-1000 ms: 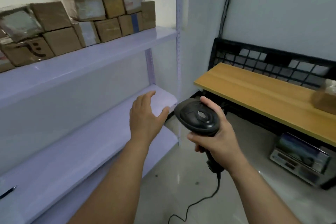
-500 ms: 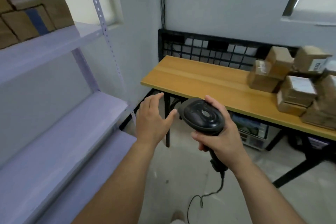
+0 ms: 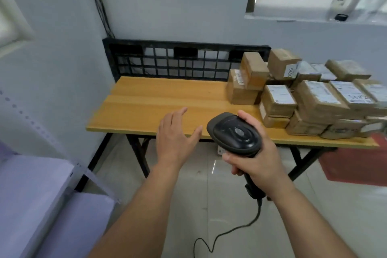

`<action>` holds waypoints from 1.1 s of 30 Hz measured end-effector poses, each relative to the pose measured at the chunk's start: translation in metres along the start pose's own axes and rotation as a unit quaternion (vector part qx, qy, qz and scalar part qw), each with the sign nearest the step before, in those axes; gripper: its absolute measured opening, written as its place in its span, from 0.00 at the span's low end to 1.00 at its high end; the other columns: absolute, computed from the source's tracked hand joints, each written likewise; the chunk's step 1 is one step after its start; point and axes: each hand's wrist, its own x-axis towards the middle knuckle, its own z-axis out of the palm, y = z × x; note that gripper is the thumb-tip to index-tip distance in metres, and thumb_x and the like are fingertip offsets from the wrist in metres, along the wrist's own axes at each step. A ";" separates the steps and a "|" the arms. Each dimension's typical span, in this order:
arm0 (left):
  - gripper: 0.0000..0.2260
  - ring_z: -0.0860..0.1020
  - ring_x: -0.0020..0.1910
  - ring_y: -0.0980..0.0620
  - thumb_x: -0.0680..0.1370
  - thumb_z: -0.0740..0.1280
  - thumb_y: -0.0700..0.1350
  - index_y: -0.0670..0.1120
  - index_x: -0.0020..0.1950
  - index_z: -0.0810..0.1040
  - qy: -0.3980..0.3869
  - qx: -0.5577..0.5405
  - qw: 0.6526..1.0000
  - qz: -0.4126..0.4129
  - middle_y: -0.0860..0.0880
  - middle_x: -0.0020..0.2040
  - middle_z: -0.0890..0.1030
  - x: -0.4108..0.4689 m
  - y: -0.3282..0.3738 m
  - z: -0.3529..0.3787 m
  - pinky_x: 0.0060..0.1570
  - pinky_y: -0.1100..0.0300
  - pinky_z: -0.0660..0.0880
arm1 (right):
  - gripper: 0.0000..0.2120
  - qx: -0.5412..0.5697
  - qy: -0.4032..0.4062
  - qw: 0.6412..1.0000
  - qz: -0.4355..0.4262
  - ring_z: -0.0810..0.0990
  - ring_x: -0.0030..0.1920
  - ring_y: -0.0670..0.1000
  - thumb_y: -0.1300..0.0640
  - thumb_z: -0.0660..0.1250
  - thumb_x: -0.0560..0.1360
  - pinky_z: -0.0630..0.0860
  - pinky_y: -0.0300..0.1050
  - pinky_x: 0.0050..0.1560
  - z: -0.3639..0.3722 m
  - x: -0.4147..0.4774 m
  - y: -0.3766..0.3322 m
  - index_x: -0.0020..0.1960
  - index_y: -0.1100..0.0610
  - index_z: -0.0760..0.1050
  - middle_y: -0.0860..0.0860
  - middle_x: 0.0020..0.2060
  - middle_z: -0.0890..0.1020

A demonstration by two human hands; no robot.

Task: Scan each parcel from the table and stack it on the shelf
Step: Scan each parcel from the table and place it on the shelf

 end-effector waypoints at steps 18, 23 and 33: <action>0.28 0.65 0.69 0.53 0.77 0.66 0.56 0.51 0.74 0.64 -0.057 0.024 0.996 0.057 0.52 0.70 0.69 0.119 0.105 0.145 0.67 0.58 0.62 | 0.41 0.002 0.068 0.998 -0.014 0.81 0.31 0.48 0.69 0.77 0.66 0.78 0.42 0.30 -0.158 0.111 0.041 0.66 0.34 0.67 0.48 0.59 0.77; 0.29 0.63 0.72 0.52 0.78 0.65 0.58 0.51 0.76 0.61 -0.074 0.072 0.994 0.033 0.51 0.73 0.66 0.176 0.152 0.195 0.68 0.57 0.62 | 0.42 -0.013 0.048 0.999 -0.015 0.82 0.32 0.49 0.67 0.77 0.67 0.79 0.43 0.30 -0.216 0.162 0.053 0.66 0.31 0.65 0.46 0.59 0.76; 0.33 0.61 0.73 0.42 0.77 0.61 0.63 0.50 0.77 0.58 -0.130 0.191 0.972 -0.036 0.46 0.76 0.62 0.269 0.194 0.281 0.69 0.48 0.63 | 0.41 0.006 0.000 1.000 0.019 0.82 0.35 0.46 0.55 0.79 0.64 0.79 0.40 0.36 -0.280 0.224 0.094 0.69 0.34 0.64 0.43 0.57 0.80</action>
